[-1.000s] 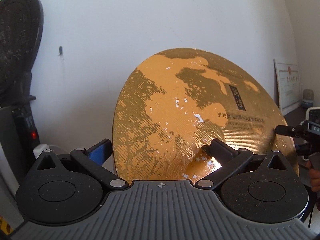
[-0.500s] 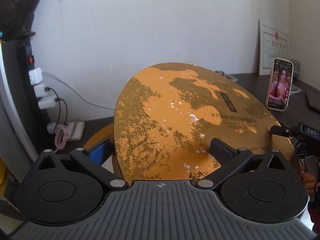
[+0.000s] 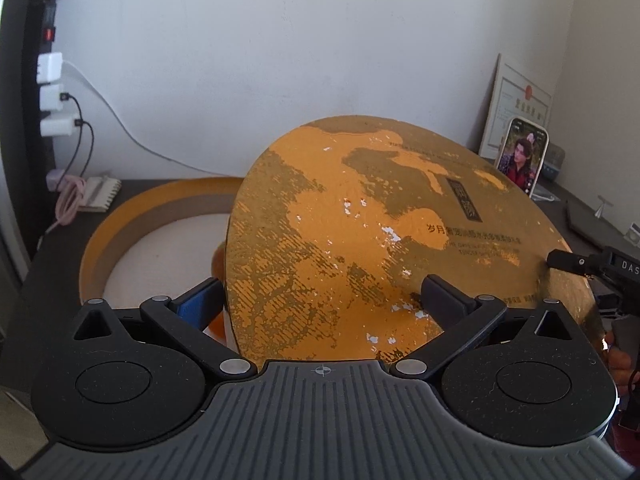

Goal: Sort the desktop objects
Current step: 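Lift the lid off the wall with both grippers toward the box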

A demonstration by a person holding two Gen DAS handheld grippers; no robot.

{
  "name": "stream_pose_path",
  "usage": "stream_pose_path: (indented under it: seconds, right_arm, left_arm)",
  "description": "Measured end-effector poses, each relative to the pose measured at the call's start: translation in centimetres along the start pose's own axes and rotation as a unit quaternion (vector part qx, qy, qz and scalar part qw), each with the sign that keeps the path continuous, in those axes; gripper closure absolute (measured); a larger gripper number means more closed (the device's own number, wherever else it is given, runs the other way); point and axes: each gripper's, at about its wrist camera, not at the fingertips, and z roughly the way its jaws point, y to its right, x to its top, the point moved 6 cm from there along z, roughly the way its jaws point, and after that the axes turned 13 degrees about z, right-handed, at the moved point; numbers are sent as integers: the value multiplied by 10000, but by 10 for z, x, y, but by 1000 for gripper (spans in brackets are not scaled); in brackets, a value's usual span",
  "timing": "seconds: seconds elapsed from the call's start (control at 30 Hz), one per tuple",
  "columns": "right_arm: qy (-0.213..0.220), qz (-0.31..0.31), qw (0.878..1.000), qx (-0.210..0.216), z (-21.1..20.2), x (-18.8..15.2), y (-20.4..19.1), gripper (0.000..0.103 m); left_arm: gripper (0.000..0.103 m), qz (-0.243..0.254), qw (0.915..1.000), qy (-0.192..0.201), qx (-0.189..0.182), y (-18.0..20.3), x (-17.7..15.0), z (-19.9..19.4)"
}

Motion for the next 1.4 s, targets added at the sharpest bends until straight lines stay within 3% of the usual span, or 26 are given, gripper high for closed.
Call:
stream_pose_path:
  seconds: [0.23, 0.6, 0.9, 1.1, 1.4]
  right_arm:
    - [144, -30, 9997, -178, -11, -8, 13, 0]
    - [229, -241, 9991, -262, -28, -21, 1, 0]
    - [236, -327, 9990, -195, -21, -17, -10, 0]
    - [170, -433, 9989, 103, 8, -10, -34, 0]
    - [-497, -476, 9960, 569, 104, -11, -92, 0]
  left_arm:
    - [0, -79, 9998, 53, -149, 2, -12, 5]
    - [0, -315, 9991, 87, -260, -2, -29, 0]
    - [0, -399, 9989, 176, -187, -9, -25, 3]
    - [0, -467, 9983, 328, 91, -33, -10, 3]
    - [0, -606, 9933, 391, 898, -105, 8, 2]
